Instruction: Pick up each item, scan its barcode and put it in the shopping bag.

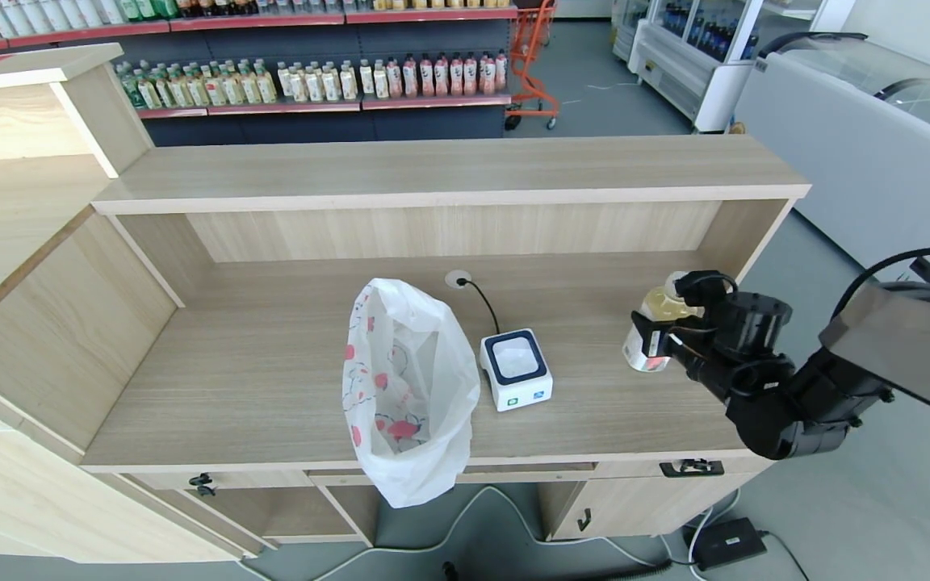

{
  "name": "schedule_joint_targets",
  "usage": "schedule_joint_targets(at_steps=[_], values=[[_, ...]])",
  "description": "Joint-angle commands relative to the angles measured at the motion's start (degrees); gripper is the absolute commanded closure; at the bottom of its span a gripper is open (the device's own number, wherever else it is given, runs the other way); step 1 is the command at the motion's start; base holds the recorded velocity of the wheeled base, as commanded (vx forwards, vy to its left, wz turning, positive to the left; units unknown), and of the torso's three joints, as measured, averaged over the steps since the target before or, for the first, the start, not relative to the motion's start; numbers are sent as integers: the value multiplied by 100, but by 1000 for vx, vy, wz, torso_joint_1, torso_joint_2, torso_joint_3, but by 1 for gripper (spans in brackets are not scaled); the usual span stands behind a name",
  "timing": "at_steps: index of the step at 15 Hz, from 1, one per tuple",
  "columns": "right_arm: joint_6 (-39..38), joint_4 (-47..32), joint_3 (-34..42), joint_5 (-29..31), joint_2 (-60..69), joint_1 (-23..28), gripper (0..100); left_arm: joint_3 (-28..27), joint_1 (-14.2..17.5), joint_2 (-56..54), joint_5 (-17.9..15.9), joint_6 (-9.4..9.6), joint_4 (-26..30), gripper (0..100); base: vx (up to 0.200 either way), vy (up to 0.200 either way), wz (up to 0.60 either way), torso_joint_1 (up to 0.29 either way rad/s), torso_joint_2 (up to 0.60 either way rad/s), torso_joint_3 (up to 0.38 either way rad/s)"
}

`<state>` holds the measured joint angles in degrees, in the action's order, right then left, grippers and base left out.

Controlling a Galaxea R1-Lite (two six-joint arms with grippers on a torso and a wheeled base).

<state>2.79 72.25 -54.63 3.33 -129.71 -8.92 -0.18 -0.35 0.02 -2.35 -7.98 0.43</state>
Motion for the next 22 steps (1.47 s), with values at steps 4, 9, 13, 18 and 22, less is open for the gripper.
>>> schedule_joint_targets(at_steps=[4,9,13,18,22], values=[[-1808,-3086,453,-2381,4024,13,100,1,0,-2,-2,-1,1,0,0,0,0,0,0,0],[-2696,-3622,602,-4631,5280,-417,100,1,0,-2,-2,-1,1,0,0,0,0,0,0,0],[-3848,-3657,699,-5641,5843,-1068,100,1,0,-2,-2,-1,1,0,0,0,0,0,0,0],[-4357,-3631,901,-5993,6080,-1305,100,1,0,-2,-2,-1,1,0,0,0,0,0,0,0],[-4463,-3648,980,-6230,6300,-1314,100,1,0,-2,-2,-1,1,0,0,0,0,0,0,0]])
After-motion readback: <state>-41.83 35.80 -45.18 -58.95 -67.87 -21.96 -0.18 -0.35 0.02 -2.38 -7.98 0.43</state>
